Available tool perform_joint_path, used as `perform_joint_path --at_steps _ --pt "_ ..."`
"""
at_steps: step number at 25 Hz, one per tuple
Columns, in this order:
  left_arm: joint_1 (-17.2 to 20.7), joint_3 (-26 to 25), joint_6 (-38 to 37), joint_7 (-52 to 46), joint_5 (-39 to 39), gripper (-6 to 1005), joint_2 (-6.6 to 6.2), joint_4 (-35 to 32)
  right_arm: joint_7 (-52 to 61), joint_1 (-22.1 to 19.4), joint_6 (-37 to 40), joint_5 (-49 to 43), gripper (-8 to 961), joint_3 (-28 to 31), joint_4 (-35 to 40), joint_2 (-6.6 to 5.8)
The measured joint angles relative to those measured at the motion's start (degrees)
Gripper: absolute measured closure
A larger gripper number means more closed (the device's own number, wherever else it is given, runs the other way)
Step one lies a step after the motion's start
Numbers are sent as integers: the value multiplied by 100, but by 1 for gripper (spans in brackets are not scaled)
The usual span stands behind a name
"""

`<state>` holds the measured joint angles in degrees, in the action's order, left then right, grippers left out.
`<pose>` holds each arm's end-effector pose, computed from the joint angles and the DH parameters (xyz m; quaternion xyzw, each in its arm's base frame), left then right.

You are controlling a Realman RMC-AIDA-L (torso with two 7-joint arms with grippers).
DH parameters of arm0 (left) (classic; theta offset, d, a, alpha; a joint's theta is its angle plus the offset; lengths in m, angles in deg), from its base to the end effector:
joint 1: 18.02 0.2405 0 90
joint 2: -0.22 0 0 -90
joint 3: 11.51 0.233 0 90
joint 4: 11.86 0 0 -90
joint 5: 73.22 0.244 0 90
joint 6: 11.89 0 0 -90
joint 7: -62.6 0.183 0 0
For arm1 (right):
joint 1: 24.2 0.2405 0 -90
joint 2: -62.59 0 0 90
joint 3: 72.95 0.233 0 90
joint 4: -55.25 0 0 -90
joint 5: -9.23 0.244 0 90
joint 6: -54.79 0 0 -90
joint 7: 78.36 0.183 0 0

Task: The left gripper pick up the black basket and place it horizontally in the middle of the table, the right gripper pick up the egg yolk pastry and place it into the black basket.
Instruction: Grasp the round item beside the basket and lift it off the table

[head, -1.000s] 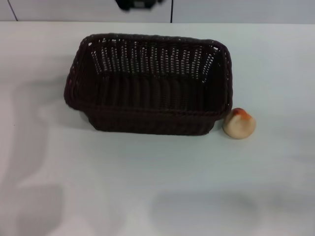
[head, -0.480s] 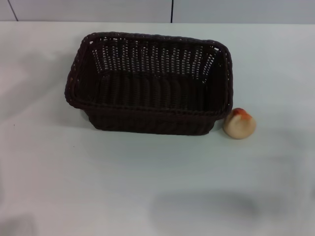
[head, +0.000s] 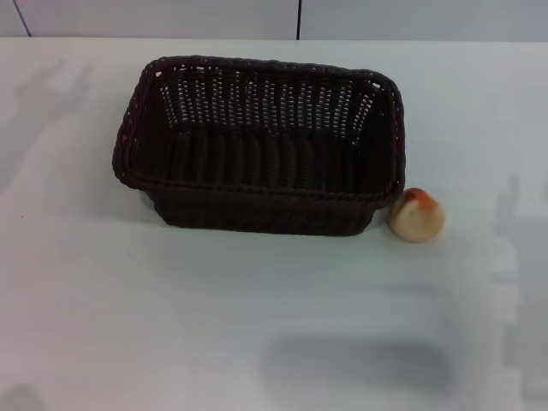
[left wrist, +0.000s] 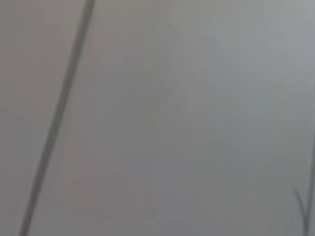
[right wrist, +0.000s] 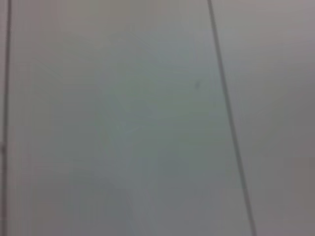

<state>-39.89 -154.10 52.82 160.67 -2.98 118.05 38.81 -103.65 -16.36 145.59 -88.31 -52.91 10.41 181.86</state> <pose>-0.2698 0.4279 0.1729 -0.6982 -0.2550 -0.4553 0.4901 0.2476 0.2709 -0.0481 -0.5597 0.2183 0.3611 0.7132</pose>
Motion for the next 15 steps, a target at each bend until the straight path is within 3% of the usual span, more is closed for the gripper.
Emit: perform_joint_path --at_steps 4,15 --pt "147 -310 165 19 -19 527 -18 -291 215 -53 -277 14 429 -190 -111 8" --pt "214 -337 371 -43 -32 527 -115 -326 447 -8 -1318 -1 424 -393 -33 -17"
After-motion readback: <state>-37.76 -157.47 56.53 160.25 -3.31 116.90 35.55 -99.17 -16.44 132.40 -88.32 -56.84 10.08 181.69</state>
